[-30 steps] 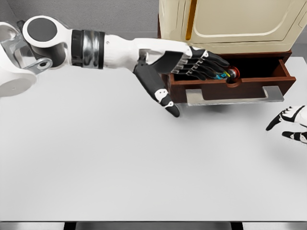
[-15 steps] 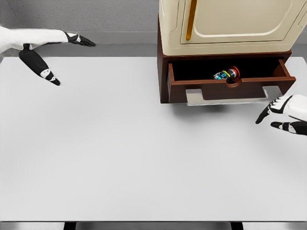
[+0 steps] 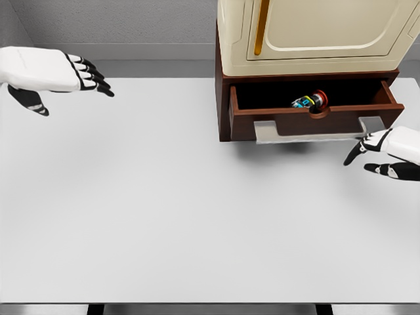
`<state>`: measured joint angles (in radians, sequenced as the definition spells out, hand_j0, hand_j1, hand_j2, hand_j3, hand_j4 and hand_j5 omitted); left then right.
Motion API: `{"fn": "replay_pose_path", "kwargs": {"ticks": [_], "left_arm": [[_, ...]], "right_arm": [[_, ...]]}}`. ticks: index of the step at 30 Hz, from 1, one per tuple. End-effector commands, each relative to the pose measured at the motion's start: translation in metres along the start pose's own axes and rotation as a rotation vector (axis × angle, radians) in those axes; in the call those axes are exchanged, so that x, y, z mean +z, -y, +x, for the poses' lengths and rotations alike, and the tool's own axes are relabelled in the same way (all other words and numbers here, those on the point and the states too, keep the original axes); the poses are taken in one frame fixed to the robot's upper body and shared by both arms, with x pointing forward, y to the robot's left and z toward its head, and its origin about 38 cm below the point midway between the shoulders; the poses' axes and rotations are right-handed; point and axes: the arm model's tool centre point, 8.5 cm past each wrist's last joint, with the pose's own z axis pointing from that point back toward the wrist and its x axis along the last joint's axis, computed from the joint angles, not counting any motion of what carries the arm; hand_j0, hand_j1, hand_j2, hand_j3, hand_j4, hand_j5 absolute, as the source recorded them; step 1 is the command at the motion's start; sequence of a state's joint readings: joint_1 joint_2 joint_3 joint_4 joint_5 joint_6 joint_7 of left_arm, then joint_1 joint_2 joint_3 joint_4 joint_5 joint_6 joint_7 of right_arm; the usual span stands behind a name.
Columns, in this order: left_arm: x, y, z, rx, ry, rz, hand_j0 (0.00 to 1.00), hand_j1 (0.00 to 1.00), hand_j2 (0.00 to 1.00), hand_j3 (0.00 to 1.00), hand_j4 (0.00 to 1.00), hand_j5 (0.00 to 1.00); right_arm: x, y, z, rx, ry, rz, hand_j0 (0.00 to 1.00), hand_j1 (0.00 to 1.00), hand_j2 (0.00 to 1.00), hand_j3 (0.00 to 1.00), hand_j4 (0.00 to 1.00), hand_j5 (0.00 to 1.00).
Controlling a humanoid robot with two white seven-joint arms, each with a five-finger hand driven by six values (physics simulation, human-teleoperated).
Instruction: Put the switch into the drawer with left arm, and close the drawer with right arm
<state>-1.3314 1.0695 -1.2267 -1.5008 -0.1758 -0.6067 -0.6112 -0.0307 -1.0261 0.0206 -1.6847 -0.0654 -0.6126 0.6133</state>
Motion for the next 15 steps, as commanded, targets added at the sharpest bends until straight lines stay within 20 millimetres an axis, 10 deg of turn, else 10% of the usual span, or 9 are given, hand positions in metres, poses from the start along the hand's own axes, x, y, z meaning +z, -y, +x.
{"fn": "replay_pose_path", "kwargs": {"ticks": [1,15], "left_arm": [[0.000,-0.001,0.000,-0.002,0.002,0.005,1.00,1.00,1.00,1.00,1.00,1.00],[-0.009,0.004,0.006,0.006,0.029,-0.002,1.00,1.00,1.00,1.00,1.00,1.00]], "right_arm": [[0.002,-0.002,-0.005,-0.012,-0.015,-0.002,0.58,0.58,0.58,0.58,0.58,0.58],[-0.018,0.006,-0.020,-0.029,-0.007,-0.035,0.58,0.58,0.58,0.58,0.58,0.58]]}}
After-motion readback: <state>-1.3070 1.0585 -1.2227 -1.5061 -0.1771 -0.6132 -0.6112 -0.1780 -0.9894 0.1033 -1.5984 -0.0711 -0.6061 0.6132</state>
